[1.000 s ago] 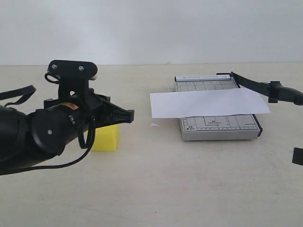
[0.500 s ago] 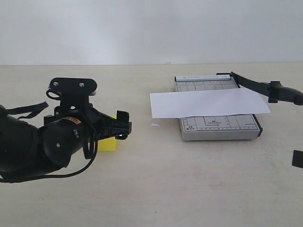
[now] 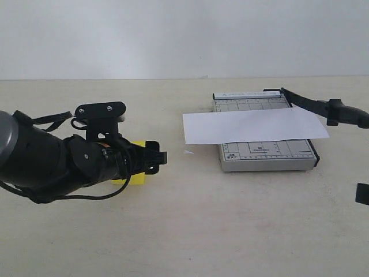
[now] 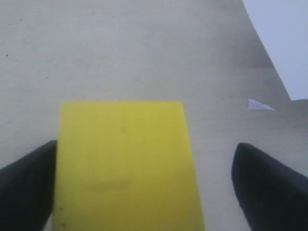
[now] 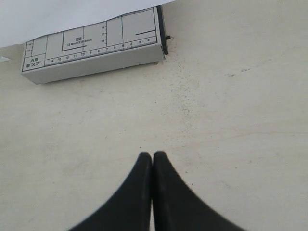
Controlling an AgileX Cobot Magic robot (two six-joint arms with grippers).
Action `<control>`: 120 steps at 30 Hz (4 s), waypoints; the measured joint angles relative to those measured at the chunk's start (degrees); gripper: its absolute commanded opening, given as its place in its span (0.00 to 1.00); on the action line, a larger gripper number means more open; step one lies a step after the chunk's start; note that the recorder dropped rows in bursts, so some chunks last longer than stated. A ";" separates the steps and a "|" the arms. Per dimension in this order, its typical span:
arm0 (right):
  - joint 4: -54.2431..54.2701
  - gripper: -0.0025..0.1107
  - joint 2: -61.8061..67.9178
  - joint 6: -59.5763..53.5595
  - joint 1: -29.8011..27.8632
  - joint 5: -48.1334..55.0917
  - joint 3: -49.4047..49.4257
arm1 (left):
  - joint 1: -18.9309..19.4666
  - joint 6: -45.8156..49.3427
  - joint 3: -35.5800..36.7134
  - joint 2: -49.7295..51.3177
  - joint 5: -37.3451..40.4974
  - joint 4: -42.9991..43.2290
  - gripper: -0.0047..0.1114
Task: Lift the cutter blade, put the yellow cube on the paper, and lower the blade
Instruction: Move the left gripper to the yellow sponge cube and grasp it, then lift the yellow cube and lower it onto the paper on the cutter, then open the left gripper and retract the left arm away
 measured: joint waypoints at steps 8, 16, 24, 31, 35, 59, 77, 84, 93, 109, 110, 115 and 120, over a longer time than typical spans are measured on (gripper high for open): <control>0.04 0.02 0.00 0.00 0.00 0.00 0.00 | 1.01 4.26 -0.50 0.00 0.83 -0.27 0.08; 0.04 0.02 0.00 0.00 0.00 0.00 0.00 | 1.01 10.55 -0.50 -7.11 2.39 -0.27 0.08; 0.04 0.02 0.00 0.00 0.00 -0.11 0.00 | 3.04 16.52 -14.94 -15.80 20.33 9.53 0.08; 0.04 0.02 0.00 0.00 0.00 -0.67 0.00 | 3.66 19.86 -60.26 15.93 51.32 15.39 0.08; 0.04 0.02 0.00 0.00 0.00 -0.67 0.00 | 3.66 19.99 -74.51 27.06 59.72 15.28 0.08; 0.04 0.02 0.00 0.00 0.00 -0.67 0.00 | 3.53 23.06 -79.13 33.41 63.41 15.54 0.08; 0.14 0.02 0.00 0.00 0.00 -0.67 0.00 | 3.53 23.30 -79.33 35.03 61.46 15.53 0.67; 0.14 0.02 0.00 0.00 0.00 -0.67 0.00 | 3.53 22.31 -79.33 35.16 60.47 15.56 0.63; 0.14 0.02 0.00 0.00 0.00 -0.15 0.00 | 4.30 14.42 -79.37 24.96 52.32 16.61 0.08; 0.14 0.02 0.00 0.00 0.00 -0.06 0.00 | 11.66 6.86 -37.53 9.49 24.24 18.84 0.08; 0.14 0.02 0.00 0.00 0.00 -0.06 0.00 | 12.37 6.86 -31.97 6.54 18.94 18.84 0.08; 0.14 0.02 0.00 0.00 0.00 -0.06 0.00 | 16.48 6.86 -9.40 -6.82 -0.85 19.37 0.08; 0.14 0.02 0.00 0.00 0.00 -0.17 0.00 | 25.50 6.86 2.56 -17.59 -5.33 26.69 0.08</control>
